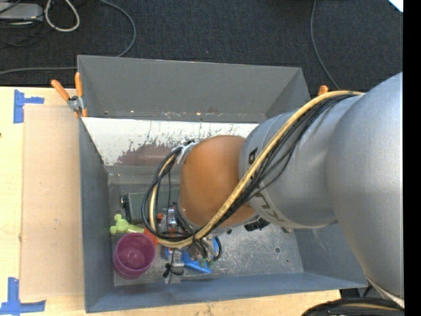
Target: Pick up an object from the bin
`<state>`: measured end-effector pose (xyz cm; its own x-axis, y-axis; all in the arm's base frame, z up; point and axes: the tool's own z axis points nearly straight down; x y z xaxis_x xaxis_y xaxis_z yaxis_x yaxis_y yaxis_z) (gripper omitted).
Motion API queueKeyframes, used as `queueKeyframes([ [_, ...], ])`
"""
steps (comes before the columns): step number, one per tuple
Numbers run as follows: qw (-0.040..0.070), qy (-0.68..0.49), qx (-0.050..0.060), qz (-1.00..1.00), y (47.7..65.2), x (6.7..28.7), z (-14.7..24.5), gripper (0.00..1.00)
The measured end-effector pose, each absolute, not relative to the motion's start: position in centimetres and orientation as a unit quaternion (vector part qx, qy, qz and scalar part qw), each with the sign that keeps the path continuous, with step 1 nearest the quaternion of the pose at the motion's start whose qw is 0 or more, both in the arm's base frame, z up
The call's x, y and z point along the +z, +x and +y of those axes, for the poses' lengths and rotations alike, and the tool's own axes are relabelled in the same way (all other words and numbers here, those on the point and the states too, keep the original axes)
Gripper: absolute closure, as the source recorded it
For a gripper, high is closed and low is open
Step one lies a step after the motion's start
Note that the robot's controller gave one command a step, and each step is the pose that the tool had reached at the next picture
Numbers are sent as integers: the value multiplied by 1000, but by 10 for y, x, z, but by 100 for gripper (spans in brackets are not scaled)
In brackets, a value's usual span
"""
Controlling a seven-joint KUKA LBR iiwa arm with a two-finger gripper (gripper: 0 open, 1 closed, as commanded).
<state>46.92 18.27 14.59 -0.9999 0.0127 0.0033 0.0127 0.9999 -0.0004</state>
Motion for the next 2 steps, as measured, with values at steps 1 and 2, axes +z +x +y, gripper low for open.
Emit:
queueKeyframes([
  [1,2,-6,0,-1000,469,146,183,0],
  [2,5,-44,2,-999,481,106,142,0],
])
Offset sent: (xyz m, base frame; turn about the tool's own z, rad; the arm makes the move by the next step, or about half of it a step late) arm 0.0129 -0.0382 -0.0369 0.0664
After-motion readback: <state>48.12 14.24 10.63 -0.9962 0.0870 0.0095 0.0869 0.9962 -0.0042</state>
